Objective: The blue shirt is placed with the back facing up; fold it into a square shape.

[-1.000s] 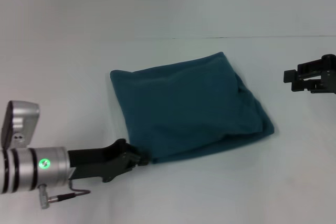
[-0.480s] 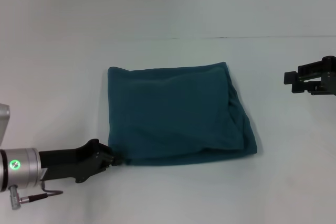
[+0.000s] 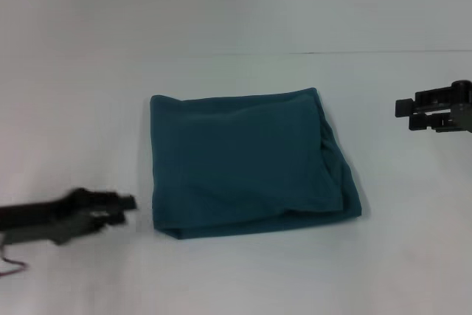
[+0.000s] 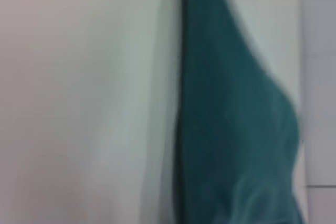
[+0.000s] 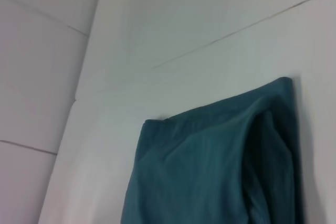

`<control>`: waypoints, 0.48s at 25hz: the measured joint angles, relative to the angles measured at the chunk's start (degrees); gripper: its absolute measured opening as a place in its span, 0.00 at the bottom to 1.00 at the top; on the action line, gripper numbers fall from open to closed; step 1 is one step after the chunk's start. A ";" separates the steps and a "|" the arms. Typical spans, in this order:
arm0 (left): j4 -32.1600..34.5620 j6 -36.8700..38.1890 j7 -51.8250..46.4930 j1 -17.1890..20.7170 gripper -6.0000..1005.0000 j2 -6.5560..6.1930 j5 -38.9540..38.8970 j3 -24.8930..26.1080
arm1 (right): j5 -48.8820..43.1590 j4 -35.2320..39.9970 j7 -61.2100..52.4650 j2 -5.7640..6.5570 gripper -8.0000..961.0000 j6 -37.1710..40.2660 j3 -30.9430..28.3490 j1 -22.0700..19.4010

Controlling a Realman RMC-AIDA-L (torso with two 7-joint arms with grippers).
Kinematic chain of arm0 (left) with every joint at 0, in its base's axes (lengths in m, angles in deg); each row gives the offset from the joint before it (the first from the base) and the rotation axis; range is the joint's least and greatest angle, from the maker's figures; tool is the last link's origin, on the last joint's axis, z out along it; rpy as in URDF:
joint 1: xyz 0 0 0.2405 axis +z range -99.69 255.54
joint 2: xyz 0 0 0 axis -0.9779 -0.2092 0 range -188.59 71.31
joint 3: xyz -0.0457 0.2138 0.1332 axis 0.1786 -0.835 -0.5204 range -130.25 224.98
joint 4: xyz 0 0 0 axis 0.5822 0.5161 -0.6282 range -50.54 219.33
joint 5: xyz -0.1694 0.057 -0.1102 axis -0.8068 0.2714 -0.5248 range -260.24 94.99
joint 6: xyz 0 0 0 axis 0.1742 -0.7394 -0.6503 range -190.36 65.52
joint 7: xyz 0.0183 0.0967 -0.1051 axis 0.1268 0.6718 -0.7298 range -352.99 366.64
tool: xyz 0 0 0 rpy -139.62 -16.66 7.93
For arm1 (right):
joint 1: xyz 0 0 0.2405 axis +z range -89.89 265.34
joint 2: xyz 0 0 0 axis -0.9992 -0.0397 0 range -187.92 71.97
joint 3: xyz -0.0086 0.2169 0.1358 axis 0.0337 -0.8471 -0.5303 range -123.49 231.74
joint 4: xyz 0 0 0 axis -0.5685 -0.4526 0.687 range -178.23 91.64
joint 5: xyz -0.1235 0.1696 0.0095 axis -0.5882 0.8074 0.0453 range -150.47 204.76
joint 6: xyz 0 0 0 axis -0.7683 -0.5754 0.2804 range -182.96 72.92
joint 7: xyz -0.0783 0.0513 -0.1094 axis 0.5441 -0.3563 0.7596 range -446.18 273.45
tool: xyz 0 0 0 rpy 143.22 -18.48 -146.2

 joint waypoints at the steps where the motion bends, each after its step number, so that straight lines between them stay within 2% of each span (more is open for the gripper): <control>1: 1.81 2.48 3.10 0.54 0.20 -0.26 -0.27 2.17 | 0.00 -0.02 1.33 0.00 0.49 0.21 -0.10 -0.06; 5: 5.22 13.52 23.04 0.87 0.38 -0.57 -2.45 8.55 | -0.41 0.22 11.29 -0.45 0.58 1.12 0.57 -0.62; 7: 5.81 15.91 29.36 0.37 0.46 -0.61 -2.94 8.91 | -1.45 1.28 18.13 -1.17 0.67 1.14 1.48 -1.53; 8: 5.90 16.47 31.21 -0.20 0.50 -0.84 -2.92 8.32 | -1.45 1.28 18.13 -1.17 0.71 1.14 1.48 -1.53; 9: 5.91 17.16 32.52 -0.81 0.53 -1.13 -2.64 7.14 | -2.06 2.08 22.24 -1.70 0.76 1.06 2.02 -2.21; 10: 5.93 17.71 34.18 -1.49 0.57 -1.43 -2.26 5.54 | -2.52 4.36 32.63 -4.16 0.80 2.01 2.49 -4.37; 12: 5.94 18.09 37.44 -2.36 0.64 -1.62 -1.78 2.79 | -1.67 5.66 37.72 -5.72 0.85 3.35 2.51 -5.34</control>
